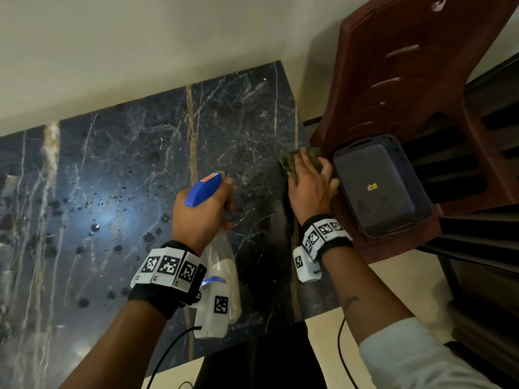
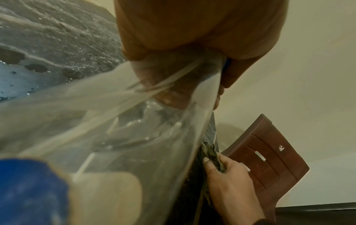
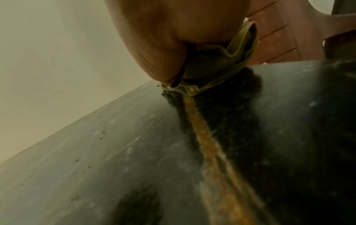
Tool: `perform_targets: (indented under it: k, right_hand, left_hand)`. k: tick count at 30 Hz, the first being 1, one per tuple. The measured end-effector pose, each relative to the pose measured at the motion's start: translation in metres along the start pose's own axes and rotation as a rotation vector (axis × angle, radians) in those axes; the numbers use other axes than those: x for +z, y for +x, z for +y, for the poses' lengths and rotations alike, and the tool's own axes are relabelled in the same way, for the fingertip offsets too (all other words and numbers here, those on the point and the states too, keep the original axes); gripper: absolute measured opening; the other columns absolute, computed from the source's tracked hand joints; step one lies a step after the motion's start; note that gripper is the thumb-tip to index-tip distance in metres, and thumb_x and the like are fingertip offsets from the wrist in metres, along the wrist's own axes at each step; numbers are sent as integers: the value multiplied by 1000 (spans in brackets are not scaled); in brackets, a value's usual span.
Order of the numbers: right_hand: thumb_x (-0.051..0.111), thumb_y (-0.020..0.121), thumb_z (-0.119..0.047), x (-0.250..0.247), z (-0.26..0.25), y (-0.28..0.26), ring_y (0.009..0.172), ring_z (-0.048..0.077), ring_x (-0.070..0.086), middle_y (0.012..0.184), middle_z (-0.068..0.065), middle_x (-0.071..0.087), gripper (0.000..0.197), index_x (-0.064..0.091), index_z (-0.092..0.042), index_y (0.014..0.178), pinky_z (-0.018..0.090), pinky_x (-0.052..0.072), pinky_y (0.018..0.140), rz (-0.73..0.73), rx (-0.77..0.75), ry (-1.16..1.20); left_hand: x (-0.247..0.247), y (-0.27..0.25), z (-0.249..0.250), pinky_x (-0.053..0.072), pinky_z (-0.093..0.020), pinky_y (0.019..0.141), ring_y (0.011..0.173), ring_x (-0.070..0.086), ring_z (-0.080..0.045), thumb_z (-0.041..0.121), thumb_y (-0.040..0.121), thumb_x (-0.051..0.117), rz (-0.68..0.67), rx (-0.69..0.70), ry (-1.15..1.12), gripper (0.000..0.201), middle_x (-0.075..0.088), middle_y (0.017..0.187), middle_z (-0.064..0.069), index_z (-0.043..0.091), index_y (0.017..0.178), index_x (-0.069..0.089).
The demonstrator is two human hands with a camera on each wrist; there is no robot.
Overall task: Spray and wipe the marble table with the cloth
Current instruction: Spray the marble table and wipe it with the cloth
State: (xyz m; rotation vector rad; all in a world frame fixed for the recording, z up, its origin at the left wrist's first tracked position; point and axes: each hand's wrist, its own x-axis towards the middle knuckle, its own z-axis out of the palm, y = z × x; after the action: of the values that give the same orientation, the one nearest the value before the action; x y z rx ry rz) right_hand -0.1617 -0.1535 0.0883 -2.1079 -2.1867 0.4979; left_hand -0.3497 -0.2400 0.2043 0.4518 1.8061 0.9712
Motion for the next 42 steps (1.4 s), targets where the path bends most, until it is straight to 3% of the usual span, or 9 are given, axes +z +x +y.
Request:
perform_targets:
  k: [2, 8, 16, 24, 28, 32, 34, 38, 42]
  right_hand:
    - [56, 99, -32, 4, -17, -12, 142, 26, 27, 161, -17, 33, 49, 48, -30, 147, 45, 31, 93, -16, -17, 10]
    - [54, 98, -34, 20, -36, -27, 140, 23, 29, 160, -20, 32, 46, 47, -35, 144, 48, 35, 96, -135, -378, -51]
    - [58, 97, -31, 6, -13, 19, 140, 23, 30, 158, -19, 36, 47, 52, -31, 143, 45, 29, 93, 51, 47, 75]
    - [51, 100, -33, 11, -29, 0, 140, 22, 29, 159, -24, 32, 43, 49, -37, 143, 47, 33, 94, -141, -406, -49]
    - [54, 99, -34, -4, 1, 35, 133, 24, 36, 158, -21, 35, 46, 48, -35, 145, 42, 30, 89, -62, -229, -54]
    - [56, 98, -34, 2, -17, 37, 130, 27, 34, 159, -21, 34, 45, 50, -32, 143, 45, 34, 89, 9, -42, -34]
    - [56, 98, -35, 7, -32, 27, 132, 27, 33, 159, -20, 34, 45, 51, -32, 142, 44, 34, 89, -18, -101, -29]
    - [54, 97, -37, 14, -35, 16, 132, 25, 35, 159, -21, 34, 45, 50, -36, 142, 48, 36, 92, -107, -440, -106]
    - [52, 99, -39, 2, -11, 41, 133, 21, 34, 158, -24, 33, 45, 47, -38, 144, 47, 32, 94, -98, -341, -54]
  left_hand:
    - [1, -1, 1, 52, -23, 46, 56, 61, -11, 28, 100, 67, -2, 16, 10, 29, 62, 65, -2, 13, 76, 66]
    - [7, -1, 6, 53, -24, 45, 54, 62, -10, 27, 99, 69, 6, 8, -19, 26, 63, 63, 0, 16, 76, 67]
    - [-11, 0, 3, 55, -29, 50, 57, 62, -13, 30, 101, 66, 18, 24, -18, 30, 62, 66, -2, 14, 76, 66]
    - [1, 4, 9, 51, -25, 46, 52, 60, -17, 32, 100, 67, 25, 7, -3, 33, 63, 71, -12, 8, 78, 65]
    - [2, 5, 20, 50, -23, 45, 50, 59, -12, 29, 102, 63, 28, 44, -21, 33, 62, 65, -5, 10, 76, 64]
    - [5, 10, 23, 52, -24, 46, 52, 60, -14, 30, 102, 63, 36, 63, -9, 32, 62, 67, -5, 11, 76, 64]
    - [11, 12, 24, 52, -25, 46, 57, 61, -17, 30, 101, 65, 51, 52, -36, 29, 62, 69, -7, 11, 79, 65]
    - [24, 16, 26, 49, -26, 44, 58, 58, -23, 28, 102, 64, 49, 93, -38, 32, 60, 70, -12, 9, 77, 62]
    - [24, 16, 26, 49, -24, 45, 55, 58, -20, 29, 103, 61, 36, 100, -34, 35, 61, 69, -10, 10, 74, 61]
